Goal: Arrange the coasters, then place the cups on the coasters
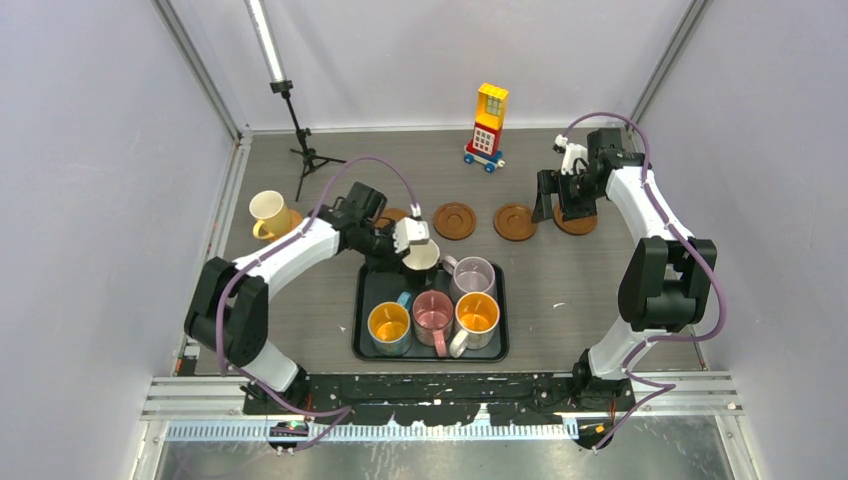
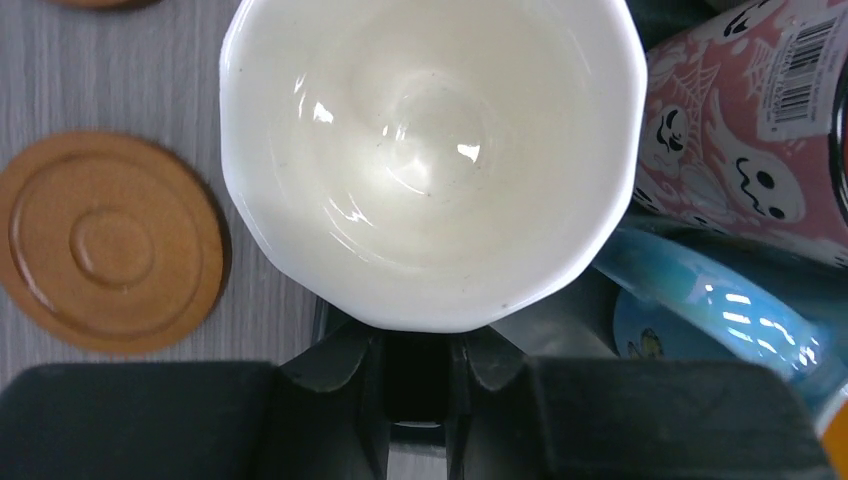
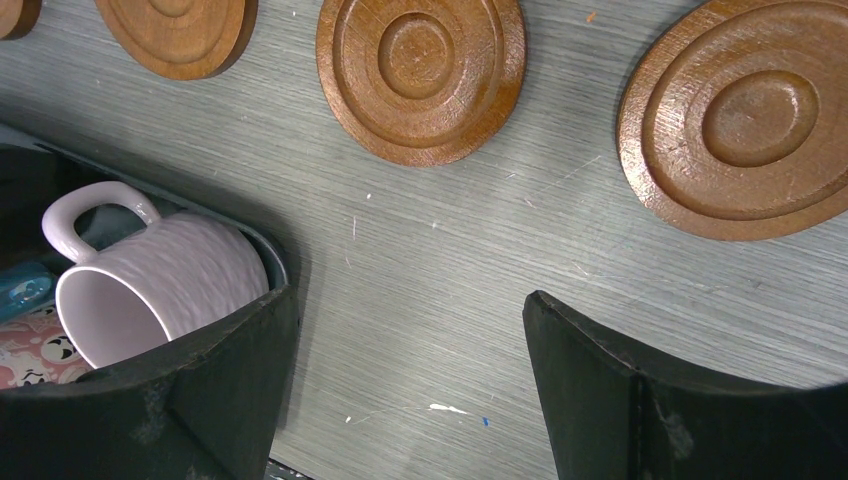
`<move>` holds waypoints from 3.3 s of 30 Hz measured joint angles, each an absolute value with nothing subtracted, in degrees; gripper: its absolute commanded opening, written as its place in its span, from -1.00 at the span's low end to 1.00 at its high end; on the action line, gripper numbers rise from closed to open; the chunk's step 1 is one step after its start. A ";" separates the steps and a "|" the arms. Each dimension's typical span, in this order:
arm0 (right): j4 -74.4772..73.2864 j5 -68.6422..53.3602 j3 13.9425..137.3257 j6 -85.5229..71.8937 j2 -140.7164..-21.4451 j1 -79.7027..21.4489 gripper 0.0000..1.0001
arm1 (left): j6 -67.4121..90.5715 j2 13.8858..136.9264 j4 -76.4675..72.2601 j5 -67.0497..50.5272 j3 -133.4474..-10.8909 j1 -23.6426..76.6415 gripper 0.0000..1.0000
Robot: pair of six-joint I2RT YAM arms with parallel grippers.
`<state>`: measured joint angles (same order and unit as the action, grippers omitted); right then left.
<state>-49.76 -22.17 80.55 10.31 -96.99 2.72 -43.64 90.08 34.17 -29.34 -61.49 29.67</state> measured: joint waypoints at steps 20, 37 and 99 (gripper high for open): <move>-49.76 -22.65 81.73 9.50 -98.41 2.72 0.73 | -18.90 75.66 24.69 -15.03 -58.11 5.69 -1.00; -49.82 -22.85 83.05 9.30 -98.80 2.35 0.73 | -15.59 75.96 19.44 -8.60 -51.03 0.71 -1.00; -50.35 -22.61 83.96 9.37 -99.44 2.31 0.73 | -19.59 77.76 25.23 -14.39 -56.58 -2.50 0.79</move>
<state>-50.35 -22.61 83.96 9.37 -99.44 2.31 -19.59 77.76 25.23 -14.39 -56.58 -2.50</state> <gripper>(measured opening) 0.868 0.868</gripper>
